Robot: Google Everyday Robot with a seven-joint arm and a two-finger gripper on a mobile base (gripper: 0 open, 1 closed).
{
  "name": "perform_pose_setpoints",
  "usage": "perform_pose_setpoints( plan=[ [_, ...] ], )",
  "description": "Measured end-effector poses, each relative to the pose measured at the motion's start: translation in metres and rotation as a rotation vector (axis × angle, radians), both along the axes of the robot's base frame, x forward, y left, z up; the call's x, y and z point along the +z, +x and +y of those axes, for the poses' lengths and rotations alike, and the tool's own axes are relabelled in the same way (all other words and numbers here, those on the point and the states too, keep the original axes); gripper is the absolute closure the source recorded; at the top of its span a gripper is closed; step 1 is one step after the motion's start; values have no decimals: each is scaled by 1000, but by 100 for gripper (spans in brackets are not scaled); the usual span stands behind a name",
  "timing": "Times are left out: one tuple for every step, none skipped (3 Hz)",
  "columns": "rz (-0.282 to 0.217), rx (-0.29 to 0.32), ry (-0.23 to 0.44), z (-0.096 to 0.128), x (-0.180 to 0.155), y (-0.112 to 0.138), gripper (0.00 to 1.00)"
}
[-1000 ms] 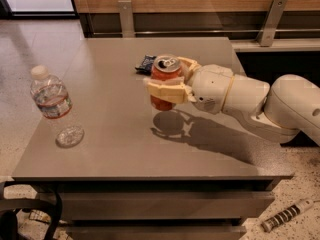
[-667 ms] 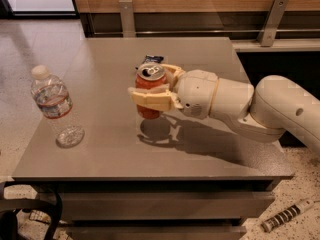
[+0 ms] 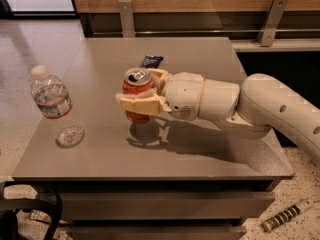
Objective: Move coke can near water bottle
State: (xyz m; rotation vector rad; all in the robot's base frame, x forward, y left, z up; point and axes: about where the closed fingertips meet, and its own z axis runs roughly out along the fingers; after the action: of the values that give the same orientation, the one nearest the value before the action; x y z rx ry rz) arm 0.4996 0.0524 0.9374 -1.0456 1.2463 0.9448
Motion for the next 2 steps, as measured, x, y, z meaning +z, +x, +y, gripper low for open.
perform_pose_setpoints(
  plan=[
    [36,9,-18,7,-7,-6,100],
    [66,35,-31,26,-16,-15,100]
  ],
)
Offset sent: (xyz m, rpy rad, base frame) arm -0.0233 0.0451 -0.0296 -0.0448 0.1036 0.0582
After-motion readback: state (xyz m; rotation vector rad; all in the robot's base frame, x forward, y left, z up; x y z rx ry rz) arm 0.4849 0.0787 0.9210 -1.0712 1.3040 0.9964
